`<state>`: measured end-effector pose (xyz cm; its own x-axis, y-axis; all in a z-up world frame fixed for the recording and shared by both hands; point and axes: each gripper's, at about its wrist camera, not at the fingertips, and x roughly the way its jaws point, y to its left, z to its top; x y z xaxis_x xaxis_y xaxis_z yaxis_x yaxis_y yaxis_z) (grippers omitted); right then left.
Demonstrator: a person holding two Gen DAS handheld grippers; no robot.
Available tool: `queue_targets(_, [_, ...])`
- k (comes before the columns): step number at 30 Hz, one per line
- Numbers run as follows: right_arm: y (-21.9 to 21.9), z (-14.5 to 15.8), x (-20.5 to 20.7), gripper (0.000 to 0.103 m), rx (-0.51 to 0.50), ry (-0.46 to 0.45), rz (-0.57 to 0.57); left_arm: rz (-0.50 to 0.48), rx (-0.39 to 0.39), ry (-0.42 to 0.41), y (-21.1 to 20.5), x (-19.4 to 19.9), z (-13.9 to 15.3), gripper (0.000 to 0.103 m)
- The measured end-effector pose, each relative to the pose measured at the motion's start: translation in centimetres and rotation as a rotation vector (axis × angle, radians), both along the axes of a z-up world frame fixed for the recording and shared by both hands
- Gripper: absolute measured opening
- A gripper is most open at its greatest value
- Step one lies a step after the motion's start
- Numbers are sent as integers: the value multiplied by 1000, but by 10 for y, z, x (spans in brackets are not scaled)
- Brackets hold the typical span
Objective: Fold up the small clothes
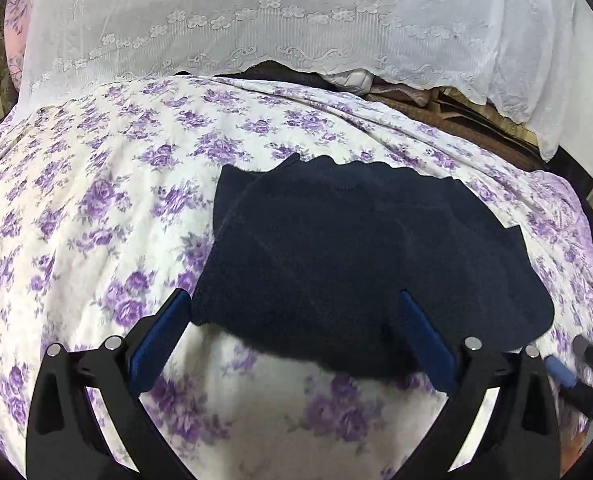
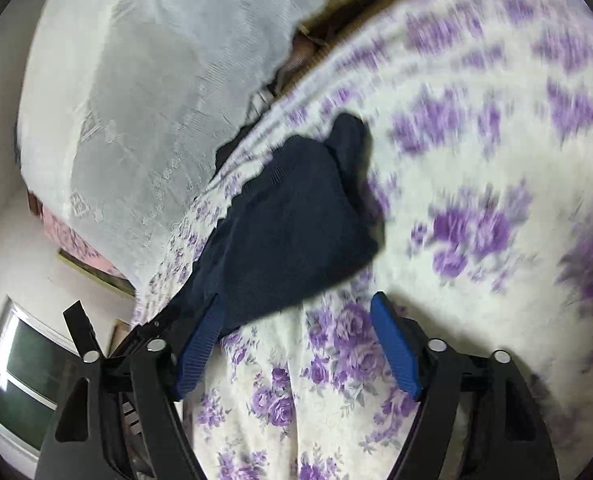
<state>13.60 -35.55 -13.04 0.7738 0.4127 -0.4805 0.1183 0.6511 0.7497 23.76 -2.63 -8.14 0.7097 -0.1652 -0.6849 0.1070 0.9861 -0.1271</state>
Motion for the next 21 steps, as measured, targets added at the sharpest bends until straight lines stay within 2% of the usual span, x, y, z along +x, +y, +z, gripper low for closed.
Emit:
queue_targets(5, [-5, -14, 29, 53, 110, 58, -32, 6, 59, -2, -18, 15, 0, 99])
queue_targets(6, [-6, -16, 37, 48, 120, 74, -46, 9, 73, 3, -21, 18, -3, 99])
queue_targets(8, [-5, -19, 47, 45, 120, 90, -72, 19, 126, 20, -27, 23, -14, 99])
queue_targets(10, [-1, -18, 62, 45, 107, 94, -103, 14, 160, 49, -30, 28, -27, 99])
queue_targets(12, [3, -16, 73, 45, 86, 94, -126, 14, 162, 46, -29, 27, -29, 99])
queue_targets(16, [12, -14, 91, 46, -7, 47, -199, 15, 191, 38, -32, 28, -31, 99])
queue_targets(19, [20, -12, 95, 45, -81, 21, -202, 15, 179, 34, -31, 27, -31, 99])
queue_targets(20, [19, -12, 95, 41, -81, 13, -196, 15, 171, 30, -30, 25, -30, 99])
queue_targets(21, [17, -13, 94, 28, -67, 0, -186, 13, 161, 26, -29, 24, -29, 99])
